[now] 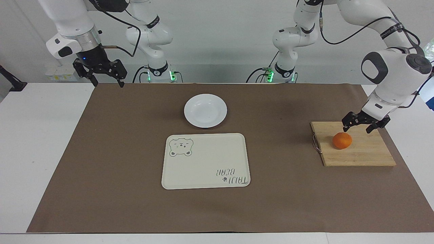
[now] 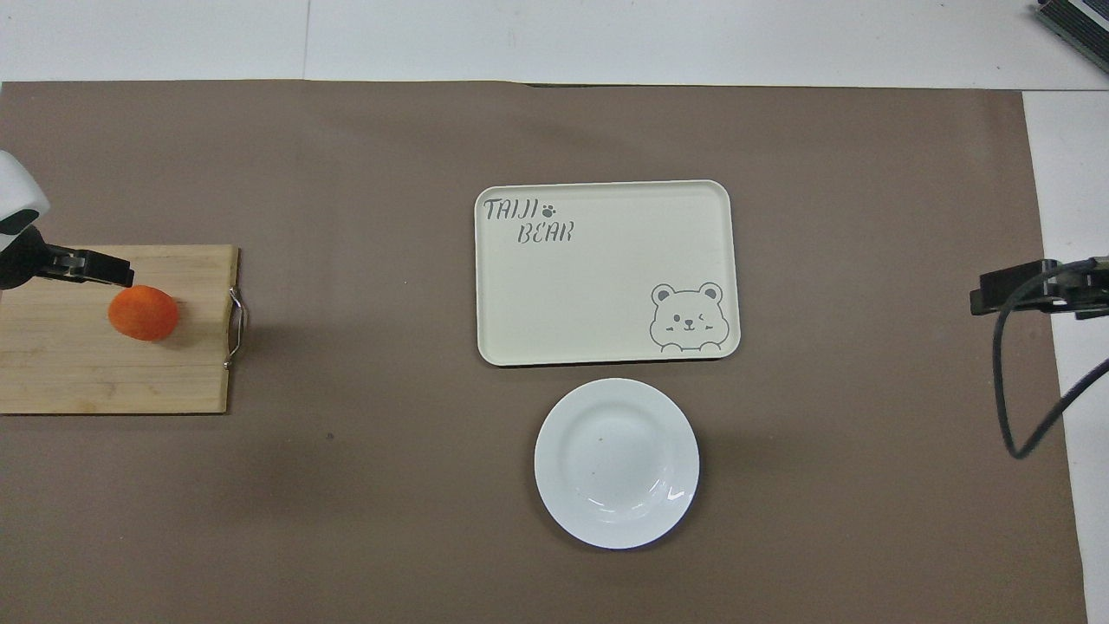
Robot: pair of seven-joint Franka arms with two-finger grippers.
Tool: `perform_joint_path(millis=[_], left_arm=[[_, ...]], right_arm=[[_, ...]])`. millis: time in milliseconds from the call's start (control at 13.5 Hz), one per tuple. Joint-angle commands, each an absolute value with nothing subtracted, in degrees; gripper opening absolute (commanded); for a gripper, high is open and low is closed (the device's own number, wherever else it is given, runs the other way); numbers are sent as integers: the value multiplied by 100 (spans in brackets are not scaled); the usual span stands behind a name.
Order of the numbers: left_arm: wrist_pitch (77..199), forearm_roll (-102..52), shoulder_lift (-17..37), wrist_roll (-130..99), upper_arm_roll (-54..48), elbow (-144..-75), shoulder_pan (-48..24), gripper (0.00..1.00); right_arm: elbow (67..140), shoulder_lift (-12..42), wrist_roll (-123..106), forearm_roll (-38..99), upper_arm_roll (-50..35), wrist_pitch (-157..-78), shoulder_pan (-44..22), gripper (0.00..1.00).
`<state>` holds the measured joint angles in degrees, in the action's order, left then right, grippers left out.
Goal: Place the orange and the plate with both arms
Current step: 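Lower the left gripper onto the orange on the cutting board and close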
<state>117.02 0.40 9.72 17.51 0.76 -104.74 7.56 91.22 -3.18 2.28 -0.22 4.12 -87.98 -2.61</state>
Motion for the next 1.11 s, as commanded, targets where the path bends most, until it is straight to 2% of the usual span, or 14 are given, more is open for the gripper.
perform_joint_path(millis=[0,223,668,816,891,1039], left_arm=[[12268,-26,976,1907,35,-10976,861,100],[12857,-35,1010,1881,26,-11469,940,100],[13472,-202,1326,1846,26,-11847,1002,100],[13491,-211,1336,1802,26,-11848,993,18],[13465,-211,1336,1663,26,-11856,976,0],[13377,-211,1327,1538,26,-11830,932,0]], right_arm=[[9185,-387,316,88,387,-8780,-202,100],[9185,-387,316,88,387,-8780,-202,100],[9185,-387,316,88,387,-8780,-202,100],[9185,-387,316,88,387,-8780,-202,100],[9185,-387,316,88,387,-8780,-202,100],[9185,-378,316,88,387,-8780,-202,100]])
